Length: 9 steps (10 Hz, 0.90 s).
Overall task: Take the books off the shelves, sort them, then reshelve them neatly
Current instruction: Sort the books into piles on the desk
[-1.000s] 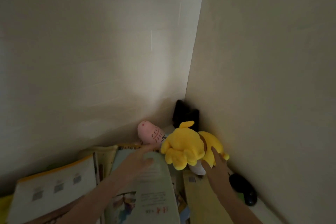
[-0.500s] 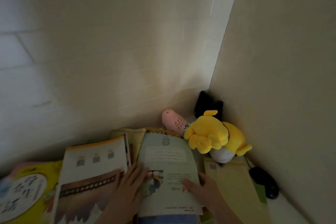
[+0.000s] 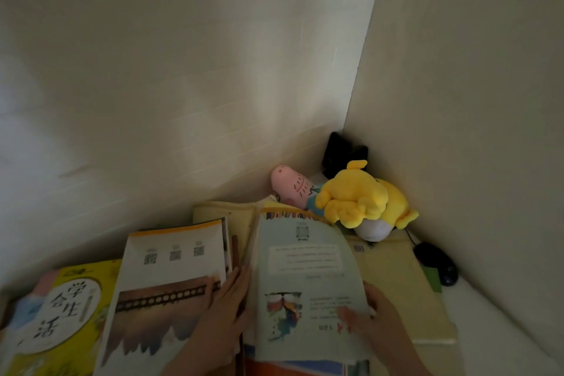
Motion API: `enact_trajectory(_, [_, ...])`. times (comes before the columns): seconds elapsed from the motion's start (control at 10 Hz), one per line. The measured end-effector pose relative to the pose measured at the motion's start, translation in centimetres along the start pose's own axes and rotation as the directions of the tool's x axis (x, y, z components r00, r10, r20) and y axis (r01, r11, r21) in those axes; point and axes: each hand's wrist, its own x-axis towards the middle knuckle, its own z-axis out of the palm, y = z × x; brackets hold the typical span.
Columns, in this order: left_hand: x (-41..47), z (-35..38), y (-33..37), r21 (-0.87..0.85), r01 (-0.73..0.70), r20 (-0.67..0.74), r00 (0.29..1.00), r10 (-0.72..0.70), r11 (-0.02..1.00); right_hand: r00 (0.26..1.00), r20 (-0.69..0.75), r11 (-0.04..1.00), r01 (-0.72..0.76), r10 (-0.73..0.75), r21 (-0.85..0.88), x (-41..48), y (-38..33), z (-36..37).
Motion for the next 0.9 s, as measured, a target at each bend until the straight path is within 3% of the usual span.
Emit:
enact_trajectory(0.1, [0.3, -1.1, 1.4, -0.038, -0.054, 0.01, 0.998, 0.054, 0.998, 0.996, 0.012, 0.996, 0.087, -0.087, 0.019, -1.3, -2.1, 0.4])
enact_trajectory(0.2, [1.2, 0.0, -0.8, 0.038, -0.083, 0.019, 0.996, 0.083, 0.996, 0.99, 0.092, 0.992, 0.098, -0.105, 0.085, -2.5, -4.3, 1.1])
enact_trajectory(0.3, [6.2, 7.4, -8.7, -0.305, 0.069, 0.017, 0.998, -0.067, 0.95, 0.975, 0.096, 0.977, 0.19, -0.2, 0.1, -3.2, -6.2, 1.1])
enact_trajectory(0.4, [6.4, 1.7, -4.7, -0.937, 0.328, 0.264, 0.889, -0.373, 0.121, 0.921, 0.061, 0.92, 0.378, -0.385, 0.101, -3.6, -8.7, 0.4])
enact_trajectory(0.5, [3.6, -8.1, 0.8, -0.861, -0.03, 0.305, 0.768, -0.564, -0.508, 0.818, 0.088, 0.82, 0.556, -0.569, 0.137, -2.9, -11.5, -1.5])
enact_trajectory(0.6, [3.2, -5.1, 1.0, -0.981, 0.091, 0.165, 0.855, -0.491, -0.171, 0.619, 0.295, 0.685, 0.668, -0.728, 0.289, -1.4, -12.7, -3.3])
enact_trajectory(0.7, [1.8, -5.9, -1.4, -0.929, 0.364, 0.367, 0.882, -0.296, -0.067, 0.569, 0.385, 0.513, 0.822, -0.727, -0.247, 2.1, -8.2, -3.1])
enact_trajectory(0.8, [1.1, -4.7, -3.0, -0.885, 0.44, 0.466, 0.851, -0.242, -0.153, 0.717, 0.255, 0.503, 0.655, -0.648, -0.563, 4.8, -0.7, -1.7])
enact_trajectory(0.9, [0.5, -4.4, -1.8, -0.848, 0.529, 0.516, 0.835, -0.19, 0.025, 0.916, -0.116, 0.913, 0.359, -0.385, -0.192, 4.2, 2.5, -0.2])
